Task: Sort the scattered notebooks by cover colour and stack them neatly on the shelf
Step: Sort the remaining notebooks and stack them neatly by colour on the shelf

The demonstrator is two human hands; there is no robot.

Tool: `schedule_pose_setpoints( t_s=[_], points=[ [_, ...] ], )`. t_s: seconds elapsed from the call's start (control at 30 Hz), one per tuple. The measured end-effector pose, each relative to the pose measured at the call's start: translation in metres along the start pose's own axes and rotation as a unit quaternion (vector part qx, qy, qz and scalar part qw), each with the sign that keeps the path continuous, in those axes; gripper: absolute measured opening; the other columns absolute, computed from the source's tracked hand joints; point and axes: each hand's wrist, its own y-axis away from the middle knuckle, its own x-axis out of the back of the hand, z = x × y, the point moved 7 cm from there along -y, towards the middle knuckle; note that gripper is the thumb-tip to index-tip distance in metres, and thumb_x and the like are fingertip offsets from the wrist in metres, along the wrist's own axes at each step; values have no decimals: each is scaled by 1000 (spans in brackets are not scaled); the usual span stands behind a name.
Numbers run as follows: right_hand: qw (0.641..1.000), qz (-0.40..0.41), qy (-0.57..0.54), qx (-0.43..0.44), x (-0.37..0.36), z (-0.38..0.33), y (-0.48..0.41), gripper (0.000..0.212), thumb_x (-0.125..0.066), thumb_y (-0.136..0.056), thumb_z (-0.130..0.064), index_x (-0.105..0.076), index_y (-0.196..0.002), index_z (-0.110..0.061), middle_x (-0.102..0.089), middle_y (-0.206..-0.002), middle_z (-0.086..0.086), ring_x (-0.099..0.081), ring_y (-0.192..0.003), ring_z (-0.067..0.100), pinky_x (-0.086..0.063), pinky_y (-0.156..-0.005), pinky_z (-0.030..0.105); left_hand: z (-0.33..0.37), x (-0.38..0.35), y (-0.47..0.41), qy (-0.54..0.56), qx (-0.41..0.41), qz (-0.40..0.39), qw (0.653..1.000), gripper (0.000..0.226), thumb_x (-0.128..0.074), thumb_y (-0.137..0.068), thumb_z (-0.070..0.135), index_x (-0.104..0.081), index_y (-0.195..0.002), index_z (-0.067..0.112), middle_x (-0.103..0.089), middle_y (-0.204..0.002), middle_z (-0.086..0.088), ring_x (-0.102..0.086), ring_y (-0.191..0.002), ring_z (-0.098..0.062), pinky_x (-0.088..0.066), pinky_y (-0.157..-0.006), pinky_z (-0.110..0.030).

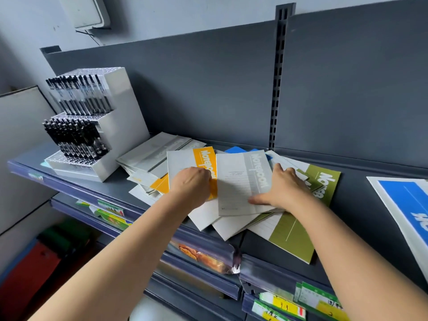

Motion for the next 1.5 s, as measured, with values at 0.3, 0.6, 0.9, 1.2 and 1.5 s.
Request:
schedule_pose_setpoints(
  t_s=[0.3, 0.6, 0.9, 1.2, 1.5],
  points=[
    [990, 130, -32, -52, 21, 18, 16, 17, -59, -88, -26, -58, -103, -19, -58, -108, 2, -54, -97, 26, -42, -70, 32, 21, 12, -36, 138, -116, 40, 983, 49, -53, -96, 33, -41, -139, 14, -49, -138, -7, -44, -127, -28, -38, -93, -34],
    [941, 197, -243, -127, 1, 5, 29, 28, -39, -100, -23, -39, -126, -11, -53, -124, 9, -52, -97, 28, -41, -74, 33, -4, 11, -55, 271, -63, 38, 960, 23, -52, -94, 24, -33, -96, 10, -52, -115, -18, -48, -103, -34, -34, -75, -35],
    [976, 144, -149, -70, -30, -84, 2, 29, -40, -100, -20, -43, -128, -16, -53, -128, 2, -49, -98, 21, -37, -74, 28, -104, -6, -51, 222, -27, 33, 974, 30, -49, -95, 20, -41, -118, 3, -44, -130, -17, -38, -121, -38, -33, -94, -40],
    [970, 157, -114, -149, -19, -65, 5, 40, -39, -96, -12, -31, -134, -4, -49, -136, 12, -51, -115, 34, -40, -79, 33, -105, -7, -67, 143, -78, 16, 986, 42, -50, -94, 39, -45, -122, 9, -53, -130, -12, -39, -124, -32, -37, -90, -37],
    [957, 185, -152, -162, -1, -10, 29, 27, -40, -97, -9, -37, -124, -6, -56, -123, 12, -50, -88, 25, -41, -65, 32, -60, -22, -64, 22, -61, -44, 997, 93, -38, -78, 81, -33, -143, 14, -35, -148, -10, -27, -137, -33, -27, -108, -49]
  ],
)
